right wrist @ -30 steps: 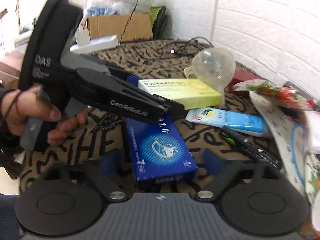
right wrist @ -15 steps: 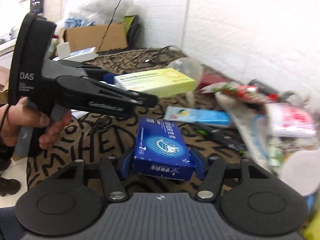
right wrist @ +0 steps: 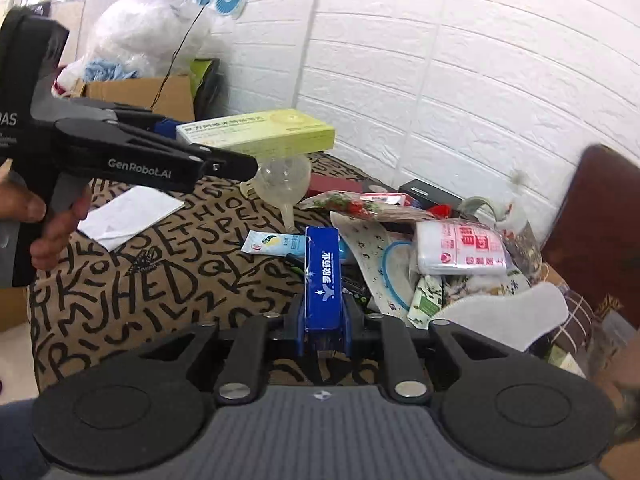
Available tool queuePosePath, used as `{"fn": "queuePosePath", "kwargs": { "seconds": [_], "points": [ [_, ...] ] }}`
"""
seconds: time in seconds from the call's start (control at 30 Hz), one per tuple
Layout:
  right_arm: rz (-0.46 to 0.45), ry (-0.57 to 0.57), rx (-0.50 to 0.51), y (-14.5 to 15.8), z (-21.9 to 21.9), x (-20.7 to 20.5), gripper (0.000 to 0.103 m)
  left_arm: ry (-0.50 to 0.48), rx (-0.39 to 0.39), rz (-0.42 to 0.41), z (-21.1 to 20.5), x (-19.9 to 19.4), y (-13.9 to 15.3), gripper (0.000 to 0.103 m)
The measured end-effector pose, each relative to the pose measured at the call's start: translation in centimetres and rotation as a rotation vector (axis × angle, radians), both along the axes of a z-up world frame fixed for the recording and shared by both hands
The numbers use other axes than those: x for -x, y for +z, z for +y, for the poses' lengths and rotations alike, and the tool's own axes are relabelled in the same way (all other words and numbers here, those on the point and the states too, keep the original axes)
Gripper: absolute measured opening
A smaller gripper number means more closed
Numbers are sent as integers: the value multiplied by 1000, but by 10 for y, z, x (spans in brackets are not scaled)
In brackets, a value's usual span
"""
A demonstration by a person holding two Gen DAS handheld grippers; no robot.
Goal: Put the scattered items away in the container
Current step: 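Carry both medicine boxes into cardboard box and open both tools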
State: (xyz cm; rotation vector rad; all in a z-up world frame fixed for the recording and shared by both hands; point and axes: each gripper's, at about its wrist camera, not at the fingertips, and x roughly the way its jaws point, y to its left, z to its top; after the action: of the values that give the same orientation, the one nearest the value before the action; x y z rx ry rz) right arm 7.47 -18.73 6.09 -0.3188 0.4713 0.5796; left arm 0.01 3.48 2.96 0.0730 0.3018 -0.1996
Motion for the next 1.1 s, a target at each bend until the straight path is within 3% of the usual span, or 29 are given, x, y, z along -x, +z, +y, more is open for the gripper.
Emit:
{"fn": "queuePosePath", "kwargs": {
  "seconds": [0.27, 0.53, 0.9, 1.1],
  "points": [
    [-148, -52, -32, 50, -26, 29, 16, -76, -11, -38, -27, 10, 25, 67],
    [-255, -304, -9, 92, -117, 40, 16, -299, -33, -126, -114, 11, 57, 67],
    [-152, -617, -39, 56, -242, 40, 16, -583, -93, -85, -230, -2, 48, 67],
    [-70, -729, -62, 29, -277, 40, 16, -632, -174, -21, -270, -14, 29, 67]
  ]
}}
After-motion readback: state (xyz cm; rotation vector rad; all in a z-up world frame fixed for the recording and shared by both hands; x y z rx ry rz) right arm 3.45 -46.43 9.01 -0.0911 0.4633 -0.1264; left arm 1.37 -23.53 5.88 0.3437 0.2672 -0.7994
